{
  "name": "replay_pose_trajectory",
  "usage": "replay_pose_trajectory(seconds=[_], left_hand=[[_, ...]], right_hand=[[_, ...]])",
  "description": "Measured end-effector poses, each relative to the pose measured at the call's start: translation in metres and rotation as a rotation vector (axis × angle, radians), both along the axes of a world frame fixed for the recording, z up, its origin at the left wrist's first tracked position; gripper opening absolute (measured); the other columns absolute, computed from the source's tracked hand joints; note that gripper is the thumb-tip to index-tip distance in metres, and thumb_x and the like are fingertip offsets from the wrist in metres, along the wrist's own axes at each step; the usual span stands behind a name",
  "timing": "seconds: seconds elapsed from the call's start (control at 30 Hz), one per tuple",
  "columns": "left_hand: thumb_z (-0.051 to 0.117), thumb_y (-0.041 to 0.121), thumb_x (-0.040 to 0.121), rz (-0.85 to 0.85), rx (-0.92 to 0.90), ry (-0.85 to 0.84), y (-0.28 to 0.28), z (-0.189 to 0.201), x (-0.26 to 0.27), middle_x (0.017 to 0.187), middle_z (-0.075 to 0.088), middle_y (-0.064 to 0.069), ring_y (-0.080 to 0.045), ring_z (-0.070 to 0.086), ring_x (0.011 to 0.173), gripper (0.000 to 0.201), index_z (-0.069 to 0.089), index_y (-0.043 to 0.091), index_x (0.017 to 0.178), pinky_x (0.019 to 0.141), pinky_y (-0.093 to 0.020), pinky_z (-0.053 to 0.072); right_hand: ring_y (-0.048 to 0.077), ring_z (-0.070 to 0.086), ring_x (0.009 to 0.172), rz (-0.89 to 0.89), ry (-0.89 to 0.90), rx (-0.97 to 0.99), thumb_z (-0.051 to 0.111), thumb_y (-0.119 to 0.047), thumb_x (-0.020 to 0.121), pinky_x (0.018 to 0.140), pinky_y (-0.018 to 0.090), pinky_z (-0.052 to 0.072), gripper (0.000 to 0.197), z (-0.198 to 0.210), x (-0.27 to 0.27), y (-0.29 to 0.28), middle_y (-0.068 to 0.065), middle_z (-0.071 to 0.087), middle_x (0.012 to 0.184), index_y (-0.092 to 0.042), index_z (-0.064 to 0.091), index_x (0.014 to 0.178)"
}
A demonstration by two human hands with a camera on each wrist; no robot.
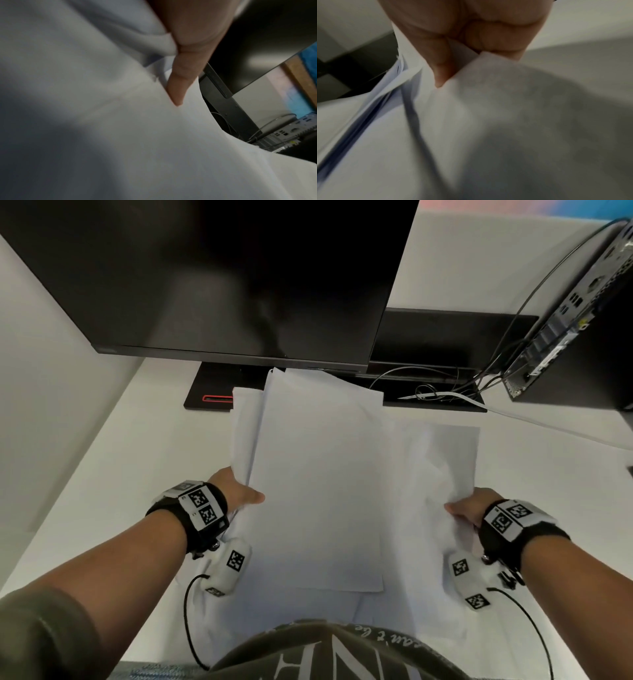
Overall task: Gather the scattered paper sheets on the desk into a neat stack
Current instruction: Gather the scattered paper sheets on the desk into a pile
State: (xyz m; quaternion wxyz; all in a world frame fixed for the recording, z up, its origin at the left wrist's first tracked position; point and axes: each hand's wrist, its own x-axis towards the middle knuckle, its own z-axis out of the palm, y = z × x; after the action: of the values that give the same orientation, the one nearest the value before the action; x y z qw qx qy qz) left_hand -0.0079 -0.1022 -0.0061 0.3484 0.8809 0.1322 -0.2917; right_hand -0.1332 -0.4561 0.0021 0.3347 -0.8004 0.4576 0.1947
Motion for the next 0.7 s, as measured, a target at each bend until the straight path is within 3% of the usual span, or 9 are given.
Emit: replay_pose_trajectory(seconds=[0.13,0.23,0.3,0.33,0.4,0.47,0.5,0.6,0.7], left_hand=[[0.077,0.016,0.075,-0.017,0.029,-0.075,-0.017,0.005,0.001,0.121,0.061,-0.017,-0.033,0.057,0.11,0.053,0.054,0.001,0.12,0.094,-0.035,0.046],[0.074,0.024,0.076,-0.053,0.136,-0.084,-0.021,0.012,0.0,0.112,0.066,-0.015,-0.029,0.058,0.09,0.039,0.059,0.007,0.107,0.084,-0.032,0.05],[0.069,0.022,0.08,-0.084,0.187,-0.097,-0.024,0.016,-0.003,0.105,0.065,-0.014,-0.026,0.055,0.084,0.032,0.059,0.006,0.106,0.078,-0.028,0.049],[0.066,0.02,0.081,-0.089,0.195,-0.1,-0.026,0.016,-0.005,0.101,0.063,-0.013,-0.027,0.057,0.085,0.033,0.059,0.004,0.11,0.077,-0.028,0.048],[0.06,0.018,0.084,-0.1,0.19,-0.116,-0.031,0.016,-0.01,0.096,0.058,-0.01,-0.027,0.056,0.085,0.034,0.057,0.006,0.116,0.075,-0.027,0.046],[0.059,0.017,0.085,-0.115,0.146,-0.109,-0.038,0.018,-0.015,0.103,0.058,-0.01,-0.028,0.056,0.092,0.042,0.051,0.01,0.126,0.076,-0.027,0.042],[0.061,0.019,0.085,-0.122,0.113,-0.095,-0.042,0.019,-0.016,0.113,0.059,-0.012,-0.03,0.056,0.101,0.051,0.045,0.012,0.133,0.079,-0.028,0.042],[0.065,0.028,0.083,-0.18,0.056,-0.057,-0.051,0.022,-0.019,0.139,0.047,-0.011,-0.03,0.048,0.124,0.078,0.022,0.017,0.147,0.097,-0.032,0.04],[0.071,0.025,0.079,-0.175,-0.002,-0.087,-0.059,0.021,-0.022,0.127,0.053,-0.012,-0.031,0.055,0.108,0.085,0.017,0.023,0.144,0.091,-0.034,0.044]], right_hand=[[0.035,0.052,0.119,0.028,0.006,0.011,0.051,-0.012,0.091,0.095,0.032,0.04,0.034,0.005,0.012,0.02,0.023,0.055,0.129,0.004,0.055,0.121],[0.031,0.047,0.127,-0.195,-0.115,0.059,0.04,-0.022,0.096,0.105,0.033,0.037,0.043,-0.001,0.009,0.02,0.019,0.049,0.137,0.003,0.046,0.132],[0.036,0.052,0.121,-0.434,-0.193,0.176,0.044,-0.053,0.085,0.104,0.043,0.041,0.07,-0.028,0.003,0.007,0.022,0.053,0.133,0.0,0.048,0.132],[0.039,0.055,0.115,-0.472,-0.186,0.212,0.044,-0.069,0.07,0.102,0.047,0.043,0.089,-0.035,-0.001,0.005,0.022,0.057,0.128,-0.003,0.052,0.128],[0.04,0.059,0.107,-0.566,-0.199,0.329,0.05,-0.08,0.055,0.101,0.049,0.043,0.101,-0.039,-0.009,0.009,0.02,0.061,0.119,-0.003,0.056,0.12],[0.035,0.061,0.094,-0.51,-0.208,0.377,0.069,-0.06,0.064,0.093,0.042,0.047,0.074,-0.027,-0.013,0.025,0.018,0.063,0.103,-0.004,0.059,0.112],[0.032,0.061,0.081,-0.469,-0.215,0.393,0.076,-0.047,0.065,0.081,0.037,0.051,0.067,-0.027,-0.014,0.028,0.016,0.063,0.09,-0.001,0.06,0.111],[0.024,0.053,0.055,-0.411,-0.247,0.412,0.079,-0.023,0.069,0.051,0.026,0.04,0.047,-0.022,-0.01,0.035,0.011,0.058,0.065,0.002,0.059,0.102],[0.027,0.062,0.054,-0.391,-0.184,0.423,0.085,-0.029,0.055,0.059,0.032,0.05,0.055,-0.02,-0.003,0.038,0.017,0.064,0.06,0.002,0.061,0.094]])
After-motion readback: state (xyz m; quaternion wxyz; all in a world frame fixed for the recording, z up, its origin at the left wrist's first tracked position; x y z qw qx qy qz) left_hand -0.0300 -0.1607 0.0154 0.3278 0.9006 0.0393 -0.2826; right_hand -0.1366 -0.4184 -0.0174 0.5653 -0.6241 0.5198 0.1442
